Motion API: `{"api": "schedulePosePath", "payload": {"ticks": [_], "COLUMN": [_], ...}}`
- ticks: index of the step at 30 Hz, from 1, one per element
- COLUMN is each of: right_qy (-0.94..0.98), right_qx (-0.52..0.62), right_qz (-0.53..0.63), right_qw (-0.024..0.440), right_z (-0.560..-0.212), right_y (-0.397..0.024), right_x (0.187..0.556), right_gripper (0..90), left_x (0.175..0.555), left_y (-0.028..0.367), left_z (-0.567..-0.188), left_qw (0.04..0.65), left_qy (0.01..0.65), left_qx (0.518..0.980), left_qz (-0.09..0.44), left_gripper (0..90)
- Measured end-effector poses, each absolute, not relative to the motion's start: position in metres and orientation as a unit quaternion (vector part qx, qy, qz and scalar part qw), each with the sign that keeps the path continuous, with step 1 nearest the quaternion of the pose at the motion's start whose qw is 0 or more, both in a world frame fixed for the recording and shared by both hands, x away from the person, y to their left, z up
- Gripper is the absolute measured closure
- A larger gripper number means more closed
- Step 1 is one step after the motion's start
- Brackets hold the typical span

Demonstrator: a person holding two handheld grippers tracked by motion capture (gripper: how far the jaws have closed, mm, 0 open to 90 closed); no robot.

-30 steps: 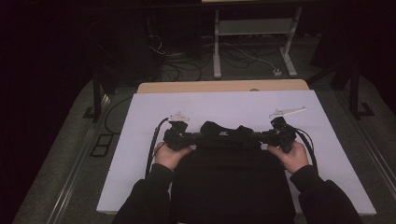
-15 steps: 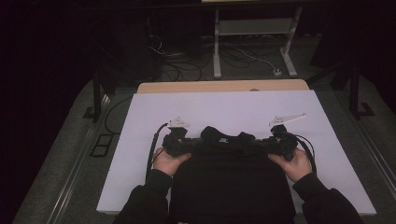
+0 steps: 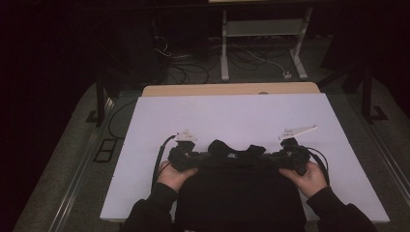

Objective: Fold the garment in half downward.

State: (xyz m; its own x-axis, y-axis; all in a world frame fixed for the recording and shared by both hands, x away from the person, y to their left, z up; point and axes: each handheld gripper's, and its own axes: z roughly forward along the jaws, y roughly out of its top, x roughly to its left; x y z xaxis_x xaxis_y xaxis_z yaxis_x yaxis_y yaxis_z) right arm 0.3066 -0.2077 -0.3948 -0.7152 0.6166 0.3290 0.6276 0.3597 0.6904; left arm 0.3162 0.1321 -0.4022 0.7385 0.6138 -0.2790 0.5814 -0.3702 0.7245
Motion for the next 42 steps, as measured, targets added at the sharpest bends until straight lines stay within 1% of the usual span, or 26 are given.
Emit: {"api": "schedulePosePath", "payload": {"ticks": [24, 42], "right_qy": [-0.838, -0.842], "right_qx": [-0.369, -0.364], "right_qz": [-0.399, -0.391], "right_qw": [0.046, 0.076], "right_z": [-0.410, -0.417], "right_y": [-0.210, -0.212], "right_x": [0.287, 0.273], "right_gripper": [85.0, 84.7], "left_x": [0.292, 0.278], "left_y": [0.129, 0.133], "left_z": [-0.411, -0.416], "left_qw": [0.403, 0.387], "left_qy": [0.343, 0.332], "left_qx": [0.848, 0.859], "left_qz": [-0.024, -0.043], "left_gripper": [84.3, 84.2]}}
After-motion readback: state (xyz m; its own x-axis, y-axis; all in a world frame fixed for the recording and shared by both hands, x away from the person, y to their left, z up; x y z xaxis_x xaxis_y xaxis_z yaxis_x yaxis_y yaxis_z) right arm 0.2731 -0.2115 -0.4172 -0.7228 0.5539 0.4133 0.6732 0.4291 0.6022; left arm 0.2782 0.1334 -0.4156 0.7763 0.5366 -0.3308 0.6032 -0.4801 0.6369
